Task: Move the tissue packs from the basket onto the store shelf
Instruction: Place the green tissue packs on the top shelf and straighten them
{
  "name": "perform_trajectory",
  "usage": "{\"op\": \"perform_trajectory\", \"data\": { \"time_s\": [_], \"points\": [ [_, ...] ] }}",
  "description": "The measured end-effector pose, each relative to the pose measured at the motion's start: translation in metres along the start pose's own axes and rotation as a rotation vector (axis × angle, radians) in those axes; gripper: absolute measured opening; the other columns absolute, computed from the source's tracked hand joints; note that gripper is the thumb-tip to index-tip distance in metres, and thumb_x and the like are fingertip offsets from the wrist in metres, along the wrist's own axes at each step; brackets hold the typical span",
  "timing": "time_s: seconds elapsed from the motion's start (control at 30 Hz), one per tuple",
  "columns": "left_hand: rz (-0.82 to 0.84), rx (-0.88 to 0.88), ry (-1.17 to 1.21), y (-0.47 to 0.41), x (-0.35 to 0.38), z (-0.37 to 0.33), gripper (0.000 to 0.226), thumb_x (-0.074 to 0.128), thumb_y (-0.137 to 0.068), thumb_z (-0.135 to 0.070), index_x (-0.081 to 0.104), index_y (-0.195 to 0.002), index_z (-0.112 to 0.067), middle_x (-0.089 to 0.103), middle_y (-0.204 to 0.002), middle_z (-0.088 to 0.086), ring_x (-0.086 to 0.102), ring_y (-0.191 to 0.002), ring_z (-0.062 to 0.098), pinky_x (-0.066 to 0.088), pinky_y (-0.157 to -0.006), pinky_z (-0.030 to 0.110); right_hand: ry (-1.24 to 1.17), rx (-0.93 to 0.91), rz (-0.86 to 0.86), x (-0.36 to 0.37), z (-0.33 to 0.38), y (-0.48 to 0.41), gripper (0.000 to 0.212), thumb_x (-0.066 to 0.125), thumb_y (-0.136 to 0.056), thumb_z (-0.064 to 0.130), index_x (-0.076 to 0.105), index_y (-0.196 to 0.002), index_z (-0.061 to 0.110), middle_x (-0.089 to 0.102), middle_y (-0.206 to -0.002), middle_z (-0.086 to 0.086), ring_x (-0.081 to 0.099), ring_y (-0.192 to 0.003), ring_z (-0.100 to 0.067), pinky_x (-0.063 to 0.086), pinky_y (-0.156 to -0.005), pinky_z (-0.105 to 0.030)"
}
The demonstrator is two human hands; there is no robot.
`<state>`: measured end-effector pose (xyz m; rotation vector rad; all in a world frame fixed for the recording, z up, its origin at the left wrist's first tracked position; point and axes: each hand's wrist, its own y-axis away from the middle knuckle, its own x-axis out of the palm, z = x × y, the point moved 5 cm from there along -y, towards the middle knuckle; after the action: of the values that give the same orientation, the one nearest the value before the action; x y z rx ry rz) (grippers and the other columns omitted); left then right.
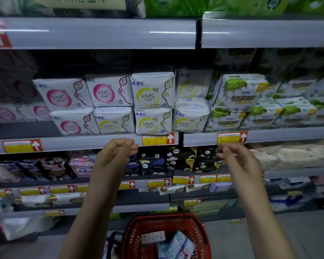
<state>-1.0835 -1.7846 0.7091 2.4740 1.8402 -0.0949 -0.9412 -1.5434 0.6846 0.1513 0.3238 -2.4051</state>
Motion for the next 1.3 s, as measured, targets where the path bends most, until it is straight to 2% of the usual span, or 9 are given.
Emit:
{"op": "perform_trajectory", "data": {
  "time_s": [0.27,0.37,0.5,0.77,0.97,1.07,1.13,1.2,1.3],
  "points": [
    [0.037,-0.016,0.045,0.003,0.006,0.014,0.049,0.057,-0.061,-0.056,0.068,-0.094,-0.021,0.074,-0.094,-0.004,0.068,-0.093,0.01,0.047,-0.079,0.028,-0.009,0.044,-0.03,-0.009,-0.018,-0.002,0.016,0.052,-0.094,0.019,0.063,-0.092,0.03,0.07,-0.089,0.016,0.066,-0.091,-0.005,0.047,-0.073,-0.021],
    [0.037,-0.026,0.067,0.005,0.008,0.017,0.048,0.059,-0.065,-0.052,0.067,-0.098,-0.018,0.074,-0.096,-0.002,0.068,-0.094,0.011,0.047,-0.079,0.027,-0.027,0.077,-0.052,-0.015,-0.018,0.002,0.015,0.051,-0.095,0.02,0.063,-0.093,0.029,0.07,-0.088,0.023,0.065,-0.082,-0.031,0.054,-0.065,-0.043],
    [0.038,-0.029,0.072,0.003,0.013,0.013,0.041,0.057,-0.068,-0.048,0.068,-0.097,-0.02,0.074,-0.097,-0.003,0.068,-0.096,0.01,0.047,-0.083,0.029,-0.03,0.069,-0.061,-0.021,-0.015,0.001,0.014,0.05,-0.096,0.021,0.064,-0.097,0.025,0.07,-0.088,0.017,0.058,-0.082,-0.047,0.051,-0.059,-0.033],
    [-0.005,-0.044,0.095,0.001,0.016,0.007,0.015,0.05,-0.096,-0.019,0.064,-0.095,-0.016,0.071,-0.098,0.001,0.066,-0.098,0.013,0.047,-0.081,0.026,-0.022,0.047,-0.048,-0.027,-0.005,-0.002,0.015,0.05,-0.095,0.019,0.064,-0.1,0.017,0.068,-0.096,0.01,0.067,-0.088,-0.006,0.054,-0.077,-0.024],
    [-0.019,-0.027,0.114,0.007,0.007,0.01,0.026,0.054,-0.081,-0.034,0.066,-0.096,-0.017,0.073,-0.098,0.001,0.068,-0.096,0.013,0.049,-0.082,0.027,0.009,0.041,-0.02,-0.021,-0.004,0.002,0.016,0.049,-0.096,0.023,0.063,-0.103,0.02,0.068,-0.097,0.009,0.058,-0.083,-0.055,0.05,-0.053,-0.023],
    [-0.01,-0.017,0.101,0.011,0.004,0.012,0.035,0.051,-0.074,-0.039,0.066,-0.096,-0.017,0.073,-0.097,0.0,0.068,-0.095,0.012,0.049,-0.083,0.028,-0.011,0.041,0.005,-0.014,-0.006,0.003,0.014,0.05,-0.096,0.022,0.064,-0.098,0.024,0.069,-0.096,0.008,0.067,-0.091,-0.028,0.054,-0.083,-0.042],
    [0.003,-0.011,0.094,0.015,0.002,0.015,0.04,0.056,-0.069,-0.047,0.066,-0.096,-0.019,0.073,-0.095,-0.001,0.068,-0.093,0.01,0.048,-0.08,0.027,-0.014,0.045,0.033,-0.009,-0.008,0.004,0.014,0.051,-0.095,0.021,0.064,-0.098,0.024,0.069,-0.094,0.008,0.066,-0.094,-0.009,0.049,-0.094,-0.027],
    [0.008,-0.007,0.098,0.018,-0.002,0.019,0.049,0.057,-0.062,-0.056,0.067,-0.094,-0.021,0.073,-0.095,-0.002,0.068,-0.091,0.008,0.047,-0.077,0.025,0.004,0.057,0.07,-0.002,-0.01,0.006,0.015,0.049,-0.096,0.019,0.064,-0.099,0.02,0.069,-0.095,0.003,0.062,-0.092,-0.004,0.038,-0.082,0.001],
    [0.005,-0.028,0.082,0.019,-0.006,0.029,0.033,0.067,-0.073,-0.043,0.065,-0.095,-0.018,0.072,-0.095,0.001,0.068,-0.09,0.006,0.048,-0.074,0.018,0.007,0.066,0.096,0.008,-0.019,0.007,0.014,0.05,-0.095,0.02,0.062,-0.096,0.027,0.067,-0.1,0.006,0.062,-0.09,0.002,0.042,-0.074,-0.009]
  ]
}}
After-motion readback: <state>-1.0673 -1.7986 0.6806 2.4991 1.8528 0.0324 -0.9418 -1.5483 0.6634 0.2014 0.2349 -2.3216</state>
